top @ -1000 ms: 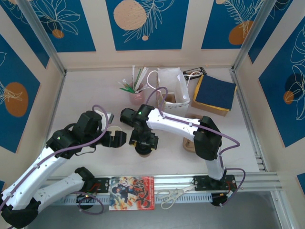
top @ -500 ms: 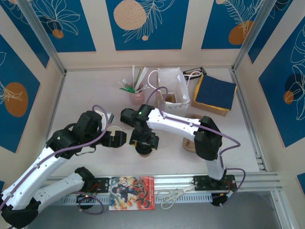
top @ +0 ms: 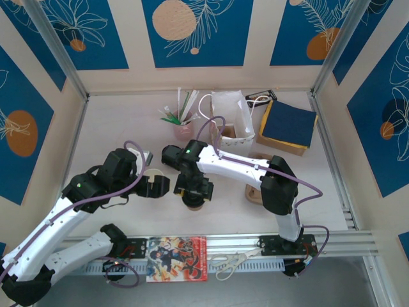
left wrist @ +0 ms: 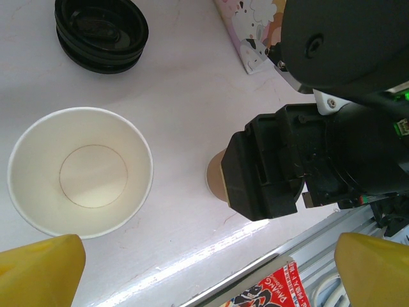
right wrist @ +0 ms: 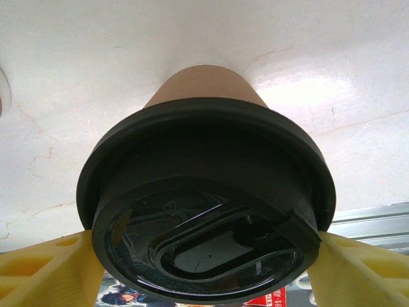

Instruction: Pack the takeout coffee

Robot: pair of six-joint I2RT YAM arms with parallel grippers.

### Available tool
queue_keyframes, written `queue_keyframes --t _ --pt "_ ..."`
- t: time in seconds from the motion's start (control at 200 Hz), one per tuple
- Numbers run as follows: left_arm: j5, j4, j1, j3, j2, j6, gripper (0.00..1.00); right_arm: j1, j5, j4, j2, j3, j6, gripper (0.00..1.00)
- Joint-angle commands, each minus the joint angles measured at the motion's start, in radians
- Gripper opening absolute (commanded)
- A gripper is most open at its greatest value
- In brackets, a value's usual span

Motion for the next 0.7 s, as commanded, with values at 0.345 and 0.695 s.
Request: queue_keyframes --t 0.345,0.695 --pt "0.014 0.006 0.009 -0.011 0.001 -0.013 1.00 -0.004 0.006 -0.029 -0.055 0.020 0.016 0.81" --pt "0.013 0.005 0.008 -0.013 0.000 -0.012 1.00 -0.007 -0.008 -0.011 -0.048 -0.007 0.015 0.81"
